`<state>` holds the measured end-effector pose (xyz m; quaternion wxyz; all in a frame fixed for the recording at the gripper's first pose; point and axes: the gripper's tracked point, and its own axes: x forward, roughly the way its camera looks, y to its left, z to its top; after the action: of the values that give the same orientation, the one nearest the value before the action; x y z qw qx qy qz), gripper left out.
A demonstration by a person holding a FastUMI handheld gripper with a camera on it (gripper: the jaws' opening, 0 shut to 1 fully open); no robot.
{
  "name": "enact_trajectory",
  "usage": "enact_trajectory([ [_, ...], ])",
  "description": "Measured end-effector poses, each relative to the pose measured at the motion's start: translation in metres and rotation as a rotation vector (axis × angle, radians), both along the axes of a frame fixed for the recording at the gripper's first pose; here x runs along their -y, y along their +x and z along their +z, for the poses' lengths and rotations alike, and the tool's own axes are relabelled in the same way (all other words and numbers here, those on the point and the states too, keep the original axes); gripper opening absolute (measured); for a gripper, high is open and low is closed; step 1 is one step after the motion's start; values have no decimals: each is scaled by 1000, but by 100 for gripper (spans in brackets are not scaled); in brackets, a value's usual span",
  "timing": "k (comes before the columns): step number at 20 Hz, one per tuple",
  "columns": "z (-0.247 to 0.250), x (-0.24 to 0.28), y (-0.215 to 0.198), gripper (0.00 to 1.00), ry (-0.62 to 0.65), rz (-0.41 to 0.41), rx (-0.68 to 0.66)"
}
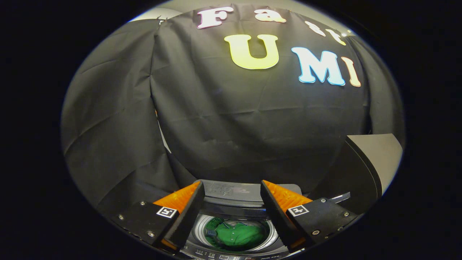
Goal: Put the clothes into the washing machine and then close the washing machine lid.
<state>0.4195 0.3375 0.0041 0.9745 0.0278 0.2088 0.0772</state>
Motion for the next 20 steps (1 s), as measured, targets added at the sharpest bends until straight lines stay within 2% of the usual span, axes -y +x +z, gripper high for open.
enact_trajectory([
  [8,-23,-3,-33,95,8,32,-36],
  [16,-74,1,-68,95,-14,56,-115],
  [20,-81,-3,-74,96,-23,77,-117],
])
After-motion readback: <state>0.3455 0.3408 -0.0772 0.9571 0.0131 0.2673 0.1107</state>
